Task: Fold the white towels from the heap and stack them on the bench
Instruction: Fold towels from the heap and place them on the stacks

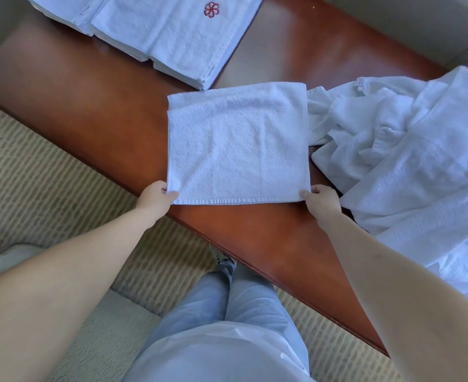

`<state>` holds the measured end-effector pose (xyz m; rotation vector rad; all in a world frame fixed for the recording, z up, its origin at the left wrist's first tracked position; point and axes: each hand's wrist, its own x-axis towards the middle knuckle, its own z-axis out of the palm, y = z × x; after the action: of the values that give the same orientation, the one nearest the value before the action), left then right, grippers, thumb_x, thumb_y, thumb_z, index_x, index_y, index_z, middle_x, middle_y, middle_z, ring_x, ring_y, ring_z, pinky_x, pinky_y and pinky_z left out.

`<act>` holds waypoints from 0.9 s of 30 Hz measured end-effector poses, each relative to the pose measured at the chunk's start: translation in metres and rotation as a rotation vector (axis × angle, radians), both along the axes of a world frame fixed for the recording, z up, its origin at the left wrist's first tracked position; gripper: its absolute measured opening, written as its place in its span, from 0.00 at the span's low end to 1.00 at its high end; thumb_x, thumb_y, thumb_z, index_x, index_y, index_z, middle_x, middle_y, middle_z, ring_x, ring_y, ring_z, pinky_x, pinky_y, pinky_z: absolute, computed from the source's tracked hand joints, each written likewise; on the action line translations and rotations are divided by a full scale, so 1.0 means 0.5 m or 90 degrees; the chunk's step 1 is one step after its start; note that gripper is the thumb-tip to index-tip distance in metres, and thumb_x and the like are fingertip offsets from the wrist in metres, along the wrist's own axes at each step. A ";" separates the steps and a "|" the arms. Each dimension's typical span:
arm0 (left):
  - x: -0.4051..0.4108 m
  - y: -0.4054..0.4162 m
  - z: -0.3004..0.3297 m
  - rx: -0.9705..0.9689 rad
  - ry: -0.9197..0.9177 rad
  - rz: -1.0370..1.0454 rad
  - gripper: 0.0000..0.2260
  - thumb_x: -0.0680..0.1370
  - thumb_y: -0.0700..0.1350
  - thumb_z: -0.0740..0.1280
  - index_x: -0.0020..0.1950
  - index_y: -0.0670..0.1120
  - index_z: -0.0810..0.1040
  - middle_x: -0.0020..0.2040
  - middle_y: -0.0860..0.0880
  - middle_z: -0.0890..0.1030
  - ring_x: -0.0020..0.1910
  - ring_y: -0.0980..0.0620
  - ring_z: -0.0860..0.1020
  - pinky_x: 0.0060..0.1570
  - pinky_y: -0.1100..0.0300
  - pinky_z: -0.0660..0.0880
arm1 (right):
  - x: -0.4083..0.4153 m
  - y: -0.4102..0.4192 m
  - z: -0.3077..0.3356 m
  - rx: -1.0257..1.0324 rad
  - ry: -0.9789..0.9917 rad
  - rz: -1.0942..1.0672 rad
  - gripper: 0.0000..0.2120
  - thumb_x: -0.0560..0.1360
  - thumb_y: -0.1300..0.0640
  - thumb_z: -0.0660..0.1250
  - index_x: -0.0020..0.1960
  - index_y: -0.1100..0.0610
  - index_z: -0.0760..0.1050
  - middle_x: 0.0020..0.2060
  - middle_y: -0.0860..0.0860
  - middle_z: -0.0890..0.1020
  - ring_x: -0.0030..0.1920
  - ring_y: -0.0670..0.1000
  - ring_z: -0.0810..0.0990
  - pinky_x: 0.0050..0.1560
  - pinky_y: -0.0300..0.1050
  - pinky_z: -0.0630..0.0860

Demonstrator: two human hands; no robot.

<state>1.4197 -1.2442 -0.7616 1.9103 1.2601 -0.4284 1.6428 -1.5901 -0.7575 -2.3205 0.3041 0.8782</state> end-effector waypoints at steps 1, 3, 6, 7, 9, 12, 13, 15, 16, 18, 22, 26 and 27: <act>-0.002 0.001 -0.001 -0.004 -0.004 0.014 0.17 0.79 0.45 0.69 0.36 0.47 0.64 0.34 0.51 0.67 0.37 0.46 0.71 0.41 0.53 0.70 | -0.001 -0.003 0.000 0.007 0.005 -0.011 0.09 0.77 0.51 0.69 0.43 0.56 0.78 0.38 0.50 0.82 0.39 0.52 0.78 0.38 0.45 0.73; -0.001 0.003 0.000 -0.037 -0.017 0.058 0.14 0.80 0.45 0.69 0.38 0.45 0.68 0.36 0.49 0.71 0.37 0.47 0.74 0.46 0.50 0.76 | -0.002 -0.007 0.002 0.019 0.015 -0.027 0.07 0.77 0.52 0.70 0.44 0.55 0.80 0.39 0.50 0.84 0.41 0.51 0.81 0.42 0.46 0.77; 0.002 0.006 0.013 -0.081 -0.046 0.117 0.07 0.81 0.45 0.69 0.51 0.41 0.79 0.49 0.42 0.82 0.42 0.49 0.81 0.60 0.45 0.80 | -0.001 -0.007 0.011 0.051 0.033 -0.066 0.07 0.76 0.53 0.71 0.46 0.56 0.80 0.36 0.50 0.84 0.40 0.50 0.81 0.51 0.49 0.81; 0.004 0.007 0.020 -0.086 -0.052 0.129 0.07 0.81 0.45 0.68 0.53 0.41 0.80 0.50 0.42 0.83 0.43 0.49 0.81 0.61 0.45 0.79 | 0.000 -0.006 0.019 0.060 0.036 -0.076 0.06 0.76 0.54 0.72 0.46 0.57 0.80 0.36 0.50 0.84 0.39 0.50 0.80 0.51 0.48 0.81; 0.008 0.007 0.042 -0.098 -0.076 0.164 0.07 0.80 0.44 0.68 0.56 0.42 0.80 0.50 0.43 0.83 0.43 0.50 0.80 0.58 0.48 0.81 | 0.000 -0.001 0.043 0.077 0.030 -0.111 0.03 0.77 0.57 0.71 0.48 0.55 0.78 0.39 0.53 0.83 0.35 0.48 0.79 0.44 0.44 0.83; 0.018 0.013 0.093 -0.140 -0.150 0.262 0.12 0.79 0.40 0.69 0.61 0.50 0.75 0.52 0.46 0.79 0.39 0.52 0.77 0.44 0.58 0.80 | 0.001 0.009 0.097 0.146 0.026 -0.194 0.11 0.77 0.63 0.69 0.55 0.50 0.73 0.44 0.53 0.81 0.31 0.47 0.79 0.32 0.40 0.80; 0.023 0.018 0.114 -0.164 -0.178 0.282 0.14 0.79 0.39 0.68 0.61 0.53 0.75 0.53 0.46 0.78 0.39 0.52 0.76 0.42 0.59 0.79 | 0.002 0.015 0.121 0.175 0.028 -0.195 0.12 0.77 0.64 0.68 0.56 0.49 0.74 0.44 0.54 0.81 0.31 0.47 0.78 0.32 0.40 0.80; 0.040 0.030 0.165 -0.210 -0.221 0.302 0.12 0.80 0.39 0.67 0.58 0.53 0.81 0.53 0.46 0.79 0.40 0.52 0.75 0.45 0.60 0.79 | 0.008 0.028 0.172 0.224 0.024 -0.174 0.08 0.79 0.64 0.65 0.52 0.52 0.78 0.43 0.55 0.80 0.32 0.47 0.78 0.33 0.39 0.79; 0.050 0.038 0.194 -0.227 -0.243 0.320 0.10 0.80 0.39 0.67 0.57 0.51 0.83 0.54 0.47 0.80 0.41 0.53 0.75 0.46 0.60 0.79 | 0.014 0.034 0.201 0.245 0.018 -0.169 0.08 0.79 0.65 0.65 0.51 0.54 0.81 0.44 0.56 0.80 0.33 0.47 0.79 0.35 0.39 0.79; 0.075 0.051 0.258 -0.264 -0.293 0.356 0.06 0.80 0.40 0.70 0.53 0.48 0.86 0.53 0.47 0.81 0.43 0.53 0.76 0.45 0.62 0.78 | 0.028 0.045 0.264 0.270 -0.006 -0.160 0.12 0.77 0.68 0.64 0.53 0.59 0.83 0.43 0.56 0.81 0.37 0.50 0.80 0.44 0.41 0.81; 0.107 0.070 0.387 -0.298 -0.379 0.253 0.11 0.78 0.35 0.69 0.57 0.47 0.84 0.58 0.47 0.81 0.52 0.54 0.78 0.50 0.64 0.77 | 0.049 0.058 0.409 0.205 -0.146 0.006 0.21 0.72 0.71 0.64 0.61 0.56 0.81 0.43 0.54 0.81 0.43 0.52 0.78 0.49 0.45 0.78; 0.113 0.074 0.497 -0.096 -0.363 0.003 0.10 0.77 0.37 0.71 0.58 0.44 0.83 0.52 0.49 0.81 0.49 0.51 0.79 0.49 0.57 0.76 | 0.052 0.058 0.543 0.073 -0.364 0.162 0.13 0.73 0.66 0.66 0.48 0.48 0.80 0.40 0.49 0.81 0.42 0.51 0.77 0.45 0.46 0.74; 0.111 0.068 0.521 -0.024 -0.369 -0.037 0.04 0.77 0.38 0.70 0.50 0.44 0.84 0.44 0.50 0.80 0.44 0.50 0.77 0.44 0.57 0.72 | 0.052 0.055 0.570 0.049 -0.417 0.187 0.10 0.73 0.64 0.66 0.44 0.49 0.80 0.37 0.48 0.80 0.40 0.51 0.76 0.43 0.45 0.72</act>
<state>1.4752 -1.2100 -0.5010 1.8549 0.8074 0.0779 1.6689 -1.5625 -0.4726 -2.4628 -0.3475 0.2094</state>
